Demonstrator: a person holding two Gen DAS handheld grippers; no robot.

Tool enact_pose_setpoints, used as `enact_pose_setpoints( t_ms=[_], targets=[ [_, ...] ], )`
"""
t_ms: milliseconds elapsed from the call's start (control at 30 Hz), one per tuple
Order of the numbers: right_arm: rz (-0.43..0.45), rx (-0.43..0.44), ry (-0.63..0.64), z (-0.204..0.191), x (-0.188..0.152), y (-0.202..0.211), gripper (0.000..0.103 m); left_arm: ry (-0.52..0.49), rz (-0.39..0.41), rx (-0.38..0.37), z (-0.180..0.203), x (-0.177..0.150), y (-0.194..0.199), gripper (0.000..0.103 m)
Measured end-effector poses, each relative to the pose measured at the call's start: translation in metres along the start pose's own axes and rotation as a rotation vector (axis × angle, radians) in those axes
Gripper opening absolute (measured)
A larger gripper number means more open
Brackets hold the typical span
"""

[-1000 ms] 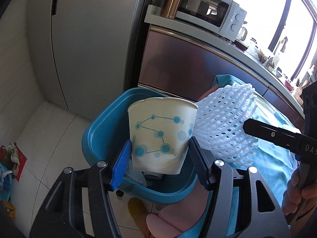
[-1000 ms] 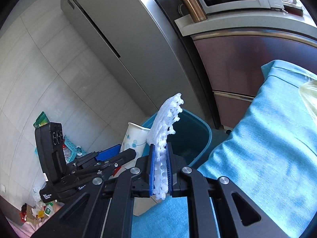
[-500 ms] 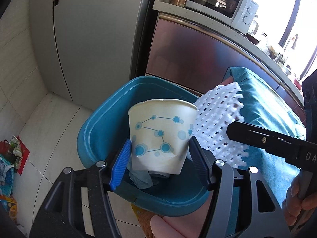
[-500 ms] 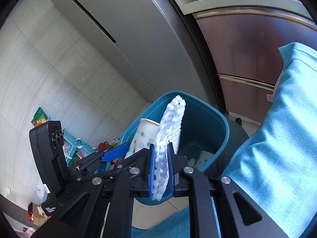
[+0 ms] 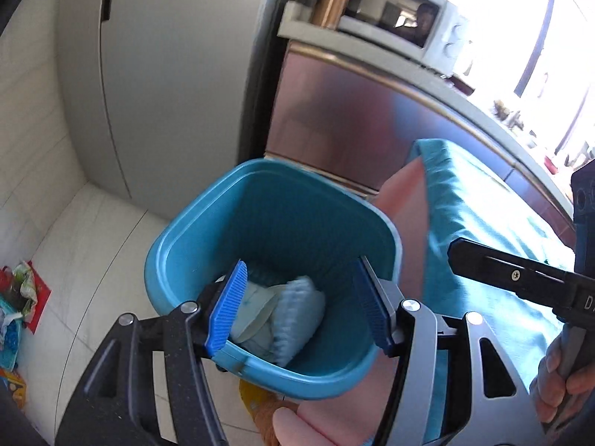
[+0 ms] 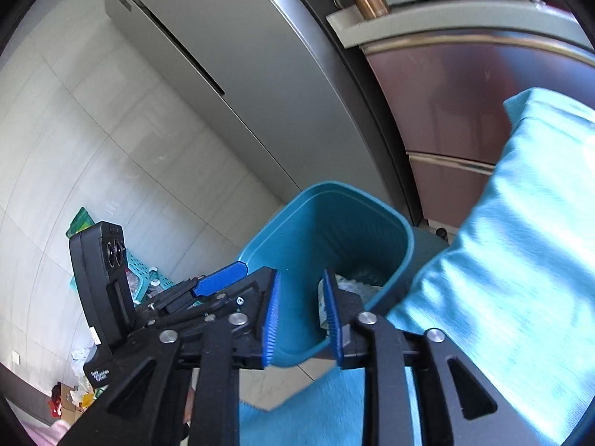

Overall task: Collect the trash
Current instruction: 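Open both tools inside the blue bin to release cup and foam net, then move both open tools back over the remaining trash on the table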

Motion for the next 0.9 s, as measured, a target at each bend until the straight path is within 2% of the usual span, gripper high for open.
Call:
enact_pose_setpoints(
  t_ms=[133,267,367,733,900],
  targets=[
    [0.052,0.002,0.031,-0.001,-0.006,0.033,0.027,-0.052,0.051,-0.036,0.023,0.003,0.022,0.06],
    [0.12,-0.006,0.049,0.003,-0.018,0.071,0.03,-0.115,0.1,-0.103,0.055,0.003,0.044,0.066],
    [0.163,-0.022,0.056,0.009,-0.028,0.098,0.032,-0.161,0.116,-0.163,0.082,-0.001,0.055,0.067],
    [0.311,-0.174,-0.028,0.055,-0.064,0.186,0.034,-0.34,0.082,-0.355,0.199,-0.03,0.062,0.067],
    [0.372,-0.266,-0.095,0.089,-0.086,0.229,0.034,-0.409,0.056,-0.402,0.249,-0.043,0.055,0.067]
  ],
)
Point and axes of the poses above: each gripper's, at about its wrist camera, not at the fingertips, and y roughly against the way its jaws point, z to its right, x to its top, the point moved 5 cm from there along -y, roughly the way its jaws point, and after that the axes turned 5 degrees about -y, right-handed, at the moved point
